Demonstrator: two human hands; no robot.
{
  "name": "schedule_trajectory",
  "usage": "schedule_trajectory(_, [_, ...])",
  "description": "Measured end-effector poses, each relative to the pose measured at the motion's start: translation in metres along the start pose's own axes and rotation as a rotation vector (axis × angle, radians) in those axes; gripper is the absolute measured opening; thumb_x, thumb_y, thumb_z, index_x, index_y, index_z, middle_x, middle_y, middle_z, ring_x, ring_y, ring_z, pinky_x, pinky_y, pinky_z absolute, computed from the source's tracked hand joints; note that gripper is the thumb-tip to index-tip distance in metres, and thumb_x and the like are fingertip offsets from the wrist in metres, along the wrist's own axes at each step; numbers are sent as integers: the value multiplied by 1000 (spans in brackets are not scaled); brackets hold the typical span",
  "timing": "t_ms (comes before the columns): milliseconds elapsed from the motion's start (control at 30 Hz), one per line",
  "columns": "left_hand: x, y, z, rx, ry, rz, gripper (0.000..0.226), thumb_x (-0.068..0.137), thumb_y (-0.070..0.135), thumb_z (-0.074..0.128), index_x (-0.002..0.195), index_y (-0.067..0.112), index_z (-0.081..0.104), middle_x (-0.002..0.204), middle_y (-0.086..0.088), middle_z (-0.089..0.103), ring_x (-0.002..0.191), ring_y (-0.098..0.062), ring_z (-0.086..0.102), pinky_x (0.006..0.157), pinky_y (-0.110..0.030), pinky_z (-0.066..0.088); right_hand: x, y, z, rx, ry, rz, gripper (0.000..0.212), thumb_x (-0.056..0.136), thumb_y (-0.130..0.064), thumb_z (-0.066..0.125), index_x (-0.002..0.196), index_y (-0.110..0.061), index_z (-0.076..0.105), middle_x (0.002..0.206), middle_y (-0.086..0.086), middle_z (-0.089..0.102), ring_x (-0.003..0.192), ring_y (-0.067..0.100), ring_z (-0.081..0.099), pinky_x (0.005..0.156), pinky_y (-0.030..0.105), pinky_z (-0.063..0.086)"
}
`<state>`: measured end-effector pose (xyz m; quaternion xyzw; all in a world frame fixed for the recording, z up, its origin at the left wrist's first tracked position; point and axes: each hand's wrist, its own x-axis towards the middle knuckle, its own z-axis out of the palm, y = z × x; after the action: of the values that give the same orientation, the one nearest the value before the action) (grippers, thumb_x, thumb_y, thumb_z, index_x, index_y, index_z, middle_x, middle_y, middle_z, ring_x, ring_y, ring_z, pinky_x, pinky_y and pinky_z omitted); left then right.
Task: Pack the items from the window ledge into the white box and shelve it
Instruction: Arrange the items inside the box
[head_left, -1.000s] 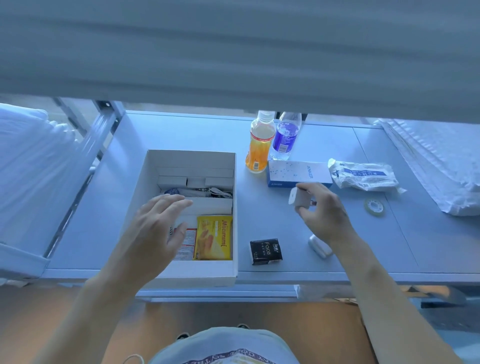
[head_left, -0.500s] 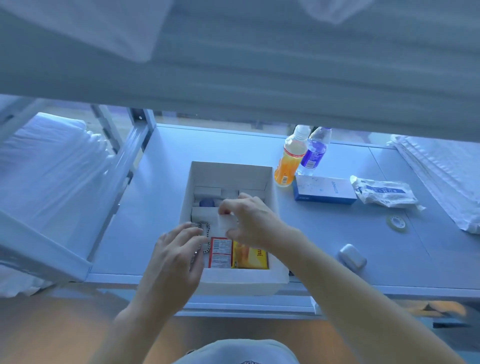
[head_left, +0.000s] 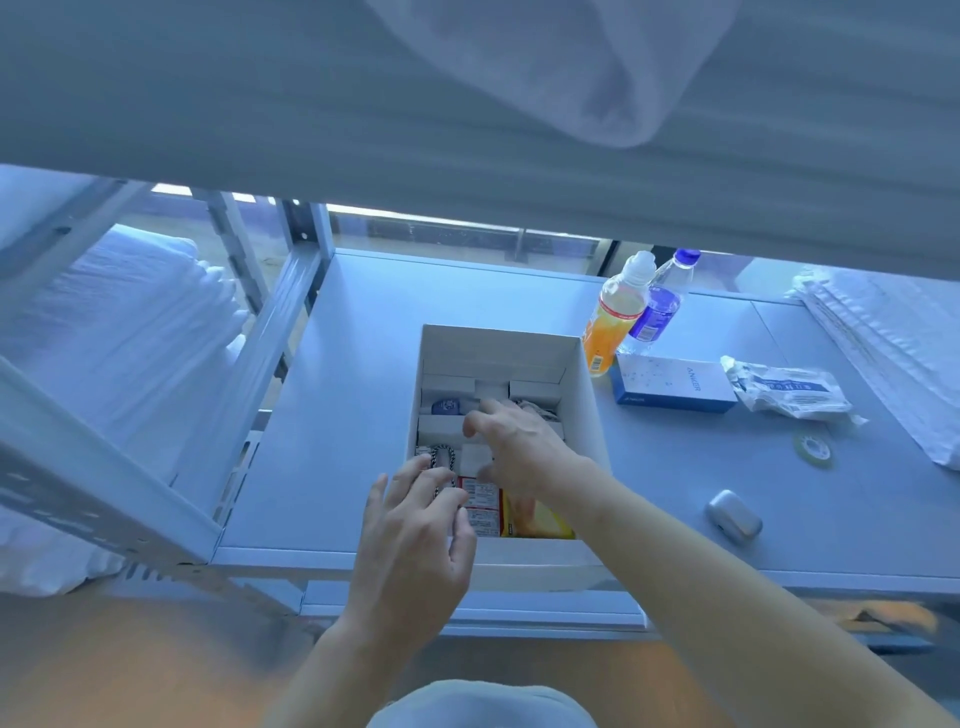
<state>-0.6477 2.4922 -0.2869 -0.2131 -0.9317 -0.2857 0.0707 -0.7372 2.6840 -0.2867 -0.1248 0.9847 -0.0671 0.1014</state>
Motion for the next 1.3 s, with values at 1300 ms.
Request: schedule_trajectory(1300, [34,99,39,-73,-90,344,39,93,32,56,130,22,65,137,6,60,138,-22,49,116,-57,33,-183,93,-2,471,434,185,46,99,-33,62,145,-28,54,155,-17,43,145,3,38,118,32,36])
